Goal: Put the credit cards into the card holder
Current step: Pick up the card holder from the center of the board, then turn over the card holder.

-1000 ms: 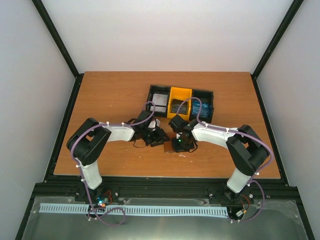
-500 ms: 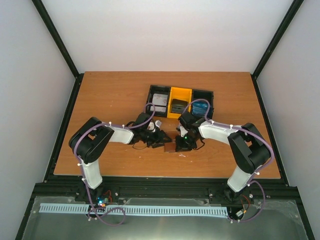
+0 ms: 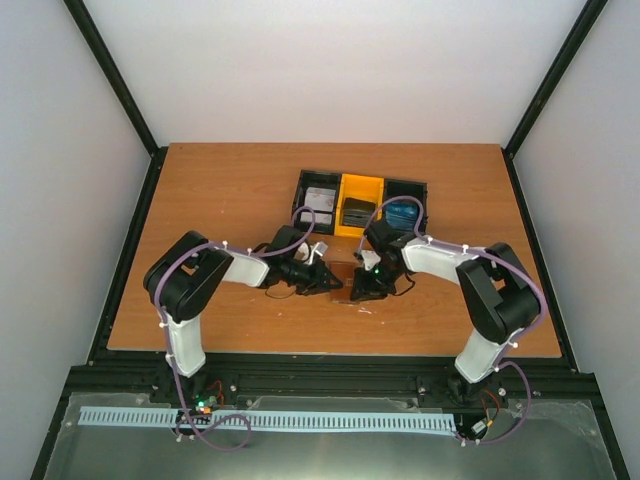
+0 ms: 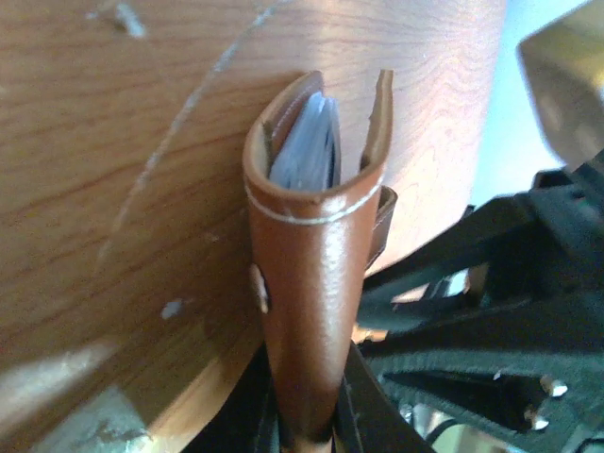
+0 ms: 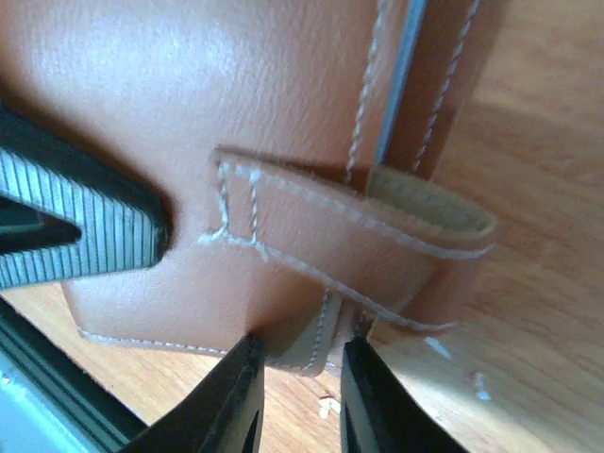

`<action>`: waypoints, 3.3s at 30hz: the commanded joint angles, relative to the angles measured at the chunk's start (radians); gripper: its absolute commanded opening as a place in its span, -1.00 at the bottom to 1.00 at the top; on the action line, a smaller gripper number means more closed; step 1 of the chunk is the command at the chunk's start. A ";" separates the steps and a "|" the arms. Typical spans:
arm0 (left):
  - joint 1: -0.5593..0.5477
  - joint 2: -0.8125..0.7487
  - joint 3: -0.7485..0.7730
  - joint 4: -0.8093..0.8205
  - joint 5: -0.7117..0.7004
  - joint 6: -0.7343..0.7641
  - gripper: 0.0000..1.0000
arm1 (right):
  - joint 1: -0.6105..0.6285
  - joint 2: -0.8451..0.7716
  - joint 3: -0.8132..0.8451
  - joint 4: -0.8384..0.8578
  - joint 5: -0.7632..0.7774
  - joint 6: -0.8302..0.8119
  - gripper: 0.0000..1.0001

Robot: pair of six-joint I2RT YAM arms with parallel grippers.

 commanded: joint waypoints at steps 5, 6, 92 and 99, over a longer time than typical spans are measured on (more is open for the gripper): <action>-0.019 -0.230 0.133 -0.269 -0.184 0.397 -0.99 | -0.070 -0.274 0.082 -0.046 0.169 0.054 -0.36; -0.019 -0.260 0.149 -0.289 -0.207 0.449 -0.99 | -0.079 -0.314 0.095 -0.055 0.178 0.069 -0.34; 0.071 -0.899 0.002 0.439 -0.289 -0.347 -0.33 | 0.211 -0.498 0.249 0.768 -0.097 0.553 -0.61; 0.073 -0.944 0.041 0.262 -0.289 0.017 -0.99 | 0.208 -0.556 0.248 0.560 0.011 0.411 0.08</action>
